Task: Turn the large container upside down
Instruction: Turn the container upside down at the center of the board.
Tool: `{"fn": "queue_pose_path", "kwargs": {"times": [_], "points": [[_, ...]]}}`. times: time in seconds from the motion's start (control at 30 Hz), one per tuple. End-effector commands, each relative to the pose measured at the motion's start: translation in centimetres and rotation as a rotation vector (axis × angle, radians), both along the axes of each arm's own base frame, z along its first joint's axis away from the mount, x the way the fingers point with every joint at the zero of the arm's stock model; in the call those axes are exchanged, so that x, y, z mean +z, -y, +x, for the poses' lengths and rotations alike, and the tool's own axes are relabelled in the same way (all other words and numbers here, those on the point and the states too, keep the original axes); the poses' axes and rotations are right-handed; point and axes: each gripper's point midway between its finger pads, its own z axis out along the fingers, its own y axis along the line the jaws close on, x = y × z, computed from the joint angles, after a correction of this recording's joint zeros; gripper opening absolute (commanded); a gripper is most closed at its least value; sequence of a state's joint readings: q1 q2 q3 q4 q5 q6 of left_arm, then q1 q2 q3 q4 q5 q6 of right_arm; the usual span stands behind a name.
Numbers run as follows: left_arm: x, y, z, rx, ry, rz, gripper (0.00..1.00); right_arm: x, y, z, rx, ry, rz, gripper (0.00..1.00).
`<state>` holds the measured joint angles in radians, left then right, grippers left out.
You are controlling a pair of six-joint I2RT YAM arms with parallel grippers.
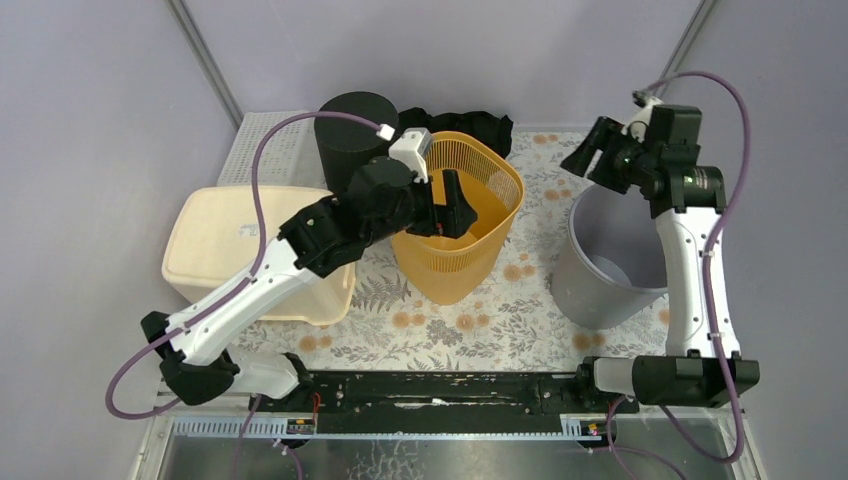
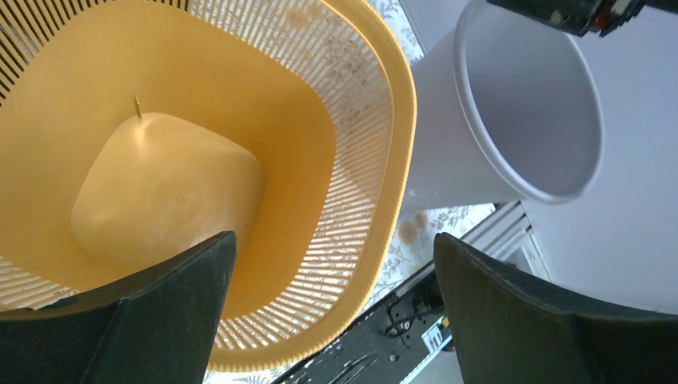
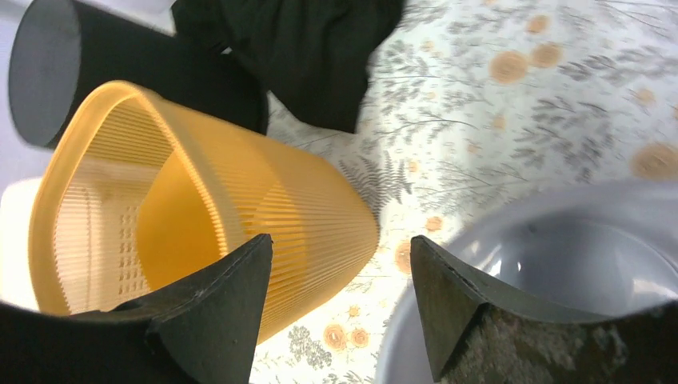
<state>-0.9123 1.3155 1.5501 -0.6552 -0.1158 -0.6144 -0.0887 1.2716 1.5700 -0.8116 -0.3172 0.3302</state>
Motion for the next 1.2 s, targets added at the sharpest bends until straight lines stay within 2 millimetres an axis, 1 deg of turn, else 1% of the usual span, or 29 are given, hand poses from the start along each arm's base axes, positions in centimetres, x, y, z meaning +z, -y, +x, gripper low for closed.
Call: {"fn": "queue_pose_path", "kwargs": {"times": [0.0,0.07,0.17,0.23,0.27,0.37,0.47,0.6,0.7,0.83,0.9,0.97,1.0,1.17], "points": [[2.3,-0.1,2.3,0.112,0.01,-0.045,1.0,4.2,-4.3,1.1,0.184,0.138,-0.019,0.71],[2.2,0.4,3.0,0.134,-0.009,-0.034,1.0,4.6,-5.7,1.6,0.235,0.146,-0.032,0.71],[2.8,-0.1,3.3,0.168,-0.011,-0.032,1.0,4.7,-7.3,2.4,0.302,0.16,-0.078,0.7],[3.3,-0.7,3.1,0.184,0.003,-0.047,1.0,4.4,-8.1,3.1,0.343,0.16,-0.1,0.7],[3.6,-1.2,3.0,0.191,0.012,-0.053,1.0,3.7,-8.4,3.7,0.36,0.143,-0.109,0.7],[3.9,-2.1,2.4,0.196,0.026,-0.063,1.0,2.8,-9.1,4.8,0.387,0.114,-0.126,0.69],[4.0,-2.9,2.0,0.202,0.027,-0.054,1.0,3.2,-10.2,5.5,0.41,0.123,-0.122,0.67],[3.8,-3.9,1.6,0.216,0.027,-0.037,1.0,3.1,-12.3,5.7,0.468,0.128,-0.148,0.67],[3.6,-4.8,0.8,0.211,0.021,-0.032,1.0,2.4,-13.7,5.6,0.517,0.116,-0.188,0.67],[3.3,-6.2,-1.0,0.189,0.007,-0.048,1.0,0.2,-15.4,5.8,0.563,0.069,-0.267,0.67],[2.7,-6.8,-2.0,0.179,-0.006,-0.054,1.0,-0.7,-15.9,5.9,0.564,0.047,-0.306,0.67],[2.5,-7.6,-2.9,0.173,-0.012,-0.071,1.0,-1.3,-16.1,5.9,0.563,0.03,-0.34,0.67],[1.8,-8.0,-3.4,0.171,-0.026,-0.07,1.0,-1.6,-16.1,6.0,0.563,0.025,-0.356,0.67],[0.1,-9.5,-5.1,0.168,-0.054,-0.092,1.0,-2.3,-16.0,6.2,0.54,-0.003,-0.407,0.66]]}}
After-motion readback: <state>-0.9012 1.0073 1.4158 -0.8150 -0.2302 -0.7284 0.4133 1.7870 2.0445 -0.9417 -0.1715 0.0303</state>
